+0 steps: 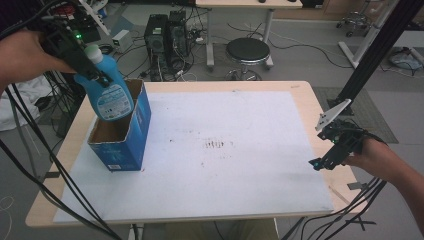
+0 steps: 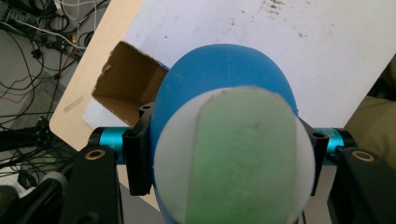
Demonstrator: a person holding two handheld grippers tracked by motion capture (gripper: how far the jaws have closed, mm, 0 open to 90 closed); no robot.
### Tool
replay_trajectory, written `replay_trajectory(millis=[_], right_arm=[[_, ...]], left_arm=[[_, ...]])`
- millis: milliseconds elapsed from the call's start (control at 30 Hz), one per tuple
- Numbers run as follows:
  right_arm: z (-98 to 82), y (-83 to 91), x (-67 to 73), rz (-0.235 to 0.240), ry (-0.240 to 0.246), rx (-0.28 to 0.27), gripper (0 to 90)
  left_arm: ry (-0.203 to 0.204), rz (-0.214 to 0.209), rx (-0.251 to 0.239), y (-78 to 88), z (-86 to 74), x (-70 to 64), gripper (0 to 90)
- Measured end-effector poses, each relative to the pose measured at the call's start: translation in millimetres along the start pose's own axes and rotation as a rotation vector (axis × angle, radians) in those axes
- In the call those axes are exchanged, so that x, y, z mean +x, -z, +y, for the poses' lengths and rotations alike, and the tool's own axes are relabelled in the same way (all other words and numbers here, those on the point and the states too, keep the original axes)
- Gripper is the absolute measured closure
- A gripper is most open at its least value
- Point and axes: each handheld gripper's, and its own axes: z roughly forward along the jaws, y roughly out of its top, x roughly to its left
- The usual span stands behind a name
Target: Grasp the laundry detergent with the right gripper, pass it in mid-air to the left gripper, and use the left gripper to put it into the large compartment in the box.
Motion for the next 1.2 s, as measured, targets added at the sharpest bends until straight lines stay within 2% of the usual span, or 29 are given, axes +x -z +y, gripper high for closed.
replay_trajectory(millis=[300, 533, 767, 933, 1200], right_arm=[[0.3, 0.8, -2.2, -0.003, -0.011, -0.005, 1.3], [3.3, -0.7, -2.2, -0.006, -0.010, -0.005, 1.3], [1.9, -3.3, -2.2, -0.005, -0.020, 0.000, 1.3], [-1.3, -7.6, -2.1, 0.004, -0.030, 0.007, 1.3], [-2.3, -11.7, -2.7, 0.010, -0.039, 0.011, 1.3]], left_arm=[[0.011, -0.004, 0.018, -18.8, -13.0, 9.3, 38.1], [0.019, -0.007, 0.023, -40.6, -24.8, 13.4, 38.1], [-0.009, -0.025, 0.055, -75.8, -34.1, 11.6, 38.1], [-0.012, -0.046, 0.061, -103.3, -42.1, 11.2, 38.1], [-0.031, -0.051, 0.082, -133.7, -50.4, 13.1, 38.1]])
